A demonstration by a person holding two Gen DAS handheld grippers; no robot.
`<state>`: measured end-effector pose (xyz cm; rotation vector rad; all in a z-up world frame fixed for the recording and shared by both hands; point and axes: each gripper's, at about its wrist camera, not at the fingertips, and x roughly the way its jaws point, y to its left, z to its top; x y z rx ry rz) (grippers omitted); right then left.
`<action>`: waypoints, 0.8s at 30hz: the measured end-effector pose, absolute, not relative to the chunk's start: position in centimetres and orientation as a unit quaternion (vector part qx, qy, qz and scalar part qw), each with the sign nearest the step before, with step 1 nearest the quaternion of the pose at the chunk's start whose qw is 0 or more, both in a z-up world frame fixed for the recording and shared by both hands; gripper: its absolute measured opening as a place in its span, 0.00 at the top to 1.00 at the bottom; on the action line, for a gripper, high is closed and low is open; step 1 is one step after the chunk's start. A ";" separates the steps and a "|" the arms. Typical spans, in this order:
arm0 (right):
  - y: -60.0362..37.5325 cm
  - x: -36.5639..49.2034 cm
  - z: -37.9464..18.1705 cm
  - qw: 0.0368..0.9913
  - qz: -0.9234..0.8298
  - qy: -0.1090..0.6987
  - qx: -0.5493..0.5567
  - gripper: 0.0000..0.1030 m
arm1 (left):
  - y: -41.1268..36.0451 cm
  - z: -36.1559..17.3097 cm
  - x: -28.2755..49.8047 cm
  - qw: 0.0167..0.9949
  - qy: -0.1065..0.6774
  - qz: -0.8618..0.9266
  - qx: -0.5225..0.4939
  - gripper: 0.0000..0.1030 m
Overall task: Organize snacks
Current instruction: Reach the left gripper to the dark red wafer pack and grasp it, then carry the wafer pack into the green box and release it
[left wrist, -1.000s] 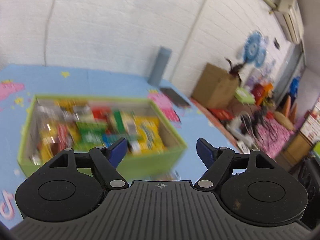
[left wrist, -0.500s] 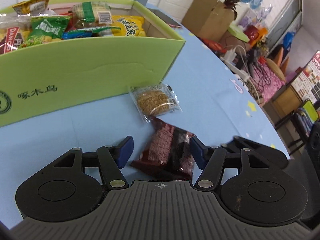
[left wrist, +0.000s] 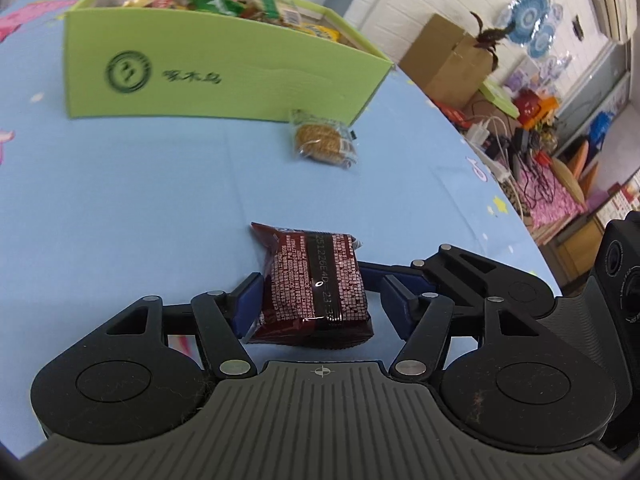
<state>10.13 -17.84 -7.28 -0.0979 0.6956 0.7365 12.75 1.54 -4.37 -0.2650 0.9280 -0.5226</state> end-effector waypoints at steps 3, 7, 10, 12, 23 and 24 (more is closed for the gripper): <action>-17.8 8.9 -7.4 0.879 0.340 0.332 -0.037 0.09 | 2.9 -4.3 11.9 0.860 0.433 -0.233 -0.132 0.51; -18.6 8.1 -7.4 0.900 0.289 0.328 -0.012 0.09 | 3.7 -4.2 12.3 0.869 0.429 -0.210 -0.130 0.50; -18.4 7.9 -7.6 0.905 0.274 0.325 -0.007 0.09 | 3.6 -4.4 12.7 0.868 0.431 -0.212 -0.131 0.50; -18.0 7.9 -7.6 0.907 0.272 0.322 -0.012 0.09 | 3.4 -4.4 12.7 0.867 0.430 -0.215 -0.129 0.51; -17.6 8.8 -7.4 0.911 0.260 0.319 -0.016 0.37 | 1.6 -4.1 12.7 0.865 0.423 -0.240 -0.125 0.76; -17.8 8.9 -7.1 0.914 0.258 0.314 -0.015 0.37 | 1.4 -3.5 12.8 0.869 0.416 -0.240 -0.121 0.76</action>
